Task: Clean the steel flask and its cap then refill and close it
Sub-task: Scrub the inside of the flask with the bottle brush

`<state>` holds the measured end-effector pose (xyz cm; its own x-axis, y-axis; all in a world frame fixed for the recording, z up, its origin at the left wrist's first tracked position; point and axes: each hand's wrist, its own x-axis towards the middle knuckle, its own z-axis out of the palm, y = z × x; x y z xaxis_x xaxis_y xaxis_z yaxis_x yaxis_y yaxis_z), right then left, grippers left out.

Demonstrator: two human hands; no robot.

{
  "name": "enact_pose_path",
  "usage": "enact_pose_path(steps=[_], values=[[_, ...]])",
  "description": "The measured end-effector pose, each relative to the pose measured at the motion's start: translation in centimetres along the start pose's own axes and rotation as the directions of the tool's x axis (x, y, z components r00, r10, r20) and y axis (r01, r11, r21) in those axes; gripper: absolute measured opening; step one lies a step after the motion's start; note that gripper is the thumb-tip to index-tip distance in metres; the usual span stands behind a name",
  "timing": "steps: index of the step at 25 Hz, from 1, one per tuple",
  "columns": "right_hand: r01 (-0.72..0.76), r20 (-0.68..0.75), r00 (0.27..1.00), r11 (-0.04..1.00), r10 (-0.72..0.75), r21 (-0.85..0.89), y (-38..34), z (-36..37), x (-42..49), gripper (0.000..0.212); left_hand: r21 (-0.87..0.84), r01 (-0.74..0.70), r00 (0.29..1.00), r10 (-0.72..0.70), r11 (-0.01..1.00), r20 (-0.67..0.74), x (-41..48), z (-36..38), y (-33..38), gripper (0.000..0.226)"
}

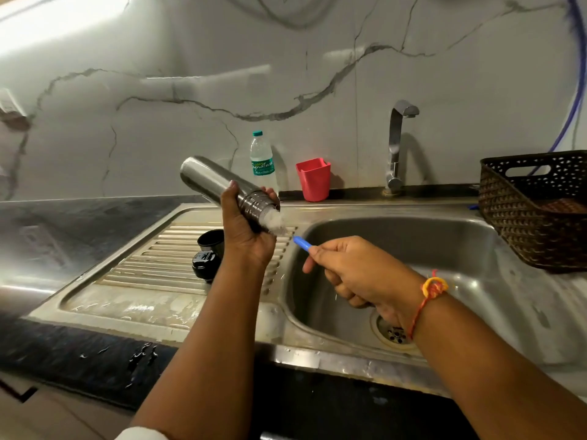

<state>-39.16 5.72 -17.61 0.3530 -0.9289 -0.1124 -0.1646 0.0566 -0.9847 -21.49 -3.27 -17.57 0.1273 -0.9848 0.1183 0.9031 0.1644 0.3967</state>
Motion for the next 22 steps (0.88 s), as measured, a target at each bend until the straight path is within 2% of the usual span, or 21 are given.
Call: enact_pose_path(steps=[2, 4, 6, 9, 11, 14, 16, 20, 22], values=[[-0.002, -0.022, 1.000, 1.000, 0.003, 0.031, 0.2, 0.4, 0.5, 0.034, 0.077, 0.056, 0.998, -0.058, 0.995, 0.018, -0.5, 0.0, -1.2, 0.053], [0.000, -0.063, 0.998, 0.997, 0.005, 0.075, 0.4, 0.5, 0.9, 0.032, 0.175, 0.117, 0.991, -0.127, 0.978, 0.046, -1.1, 0.6, -2.6, 0.048], [0.027, -0.109, 0.994, 0.999, -0.022, 0.047, 0.5, 0.4, 1.1, 0.032, 0.211, 0.128, 0.989, -0.141, 0.969, 0.046, -0.9, 1.1, -2.7, 0.045], [0.099, -0.158, 0.979, 0.980, -0.127, -0.171, 0.8, 0.6, 1.7, 0.033, 0.193, 0.068, 0.998, -0.069, 0.979, -0.003, -0.3, 0.7, -1.6, 0.056], [0.143, -0.146, 0.968, 0.923, -0.207, -0.358, 1.1, 0.7, 2.0, 0.033, 0.181, 0.003, 0.998, 0.008, 0.983, -0.060, 0.4, 0.0, -0.7, 0.060], [0.155, -0.142, 0.950, 0.812, -0.280, -0.563, 1.2, -0.3, 1.7, 0.031, 0.135, -0.035, 0.991, 0.052, 0.990, -0.124, 1.1, -0.3, 0.7, 0.053], [0.114, -0.174, 0.938, 0.742, -0.299, -0.660, 1.3, -1.0, 1.7, 0.030, 0.150, -0.041, 0.986, 0.064, 0.988, -0.151, 1.1, -0.2, 0.1, 0.053], [0.105, -0.212, 0.896, 0.651, -0.389, -0.752, 1.6, -0.3, 2.3, 0.030, 0.369, 0.006, 0.989, 0.049, 0.929, -0.141, 0.6, 0.0, -2.8, 0.057], [0.085, -0.211, 0.880, 0.579, -0.425, -0.811, 1.5, -0.7, 2.1, 0.029, 0.378, 0.018, 0.986, 0.045, 0.926, -0.159, 1.0, 0.0, -2.1, 0.059]])
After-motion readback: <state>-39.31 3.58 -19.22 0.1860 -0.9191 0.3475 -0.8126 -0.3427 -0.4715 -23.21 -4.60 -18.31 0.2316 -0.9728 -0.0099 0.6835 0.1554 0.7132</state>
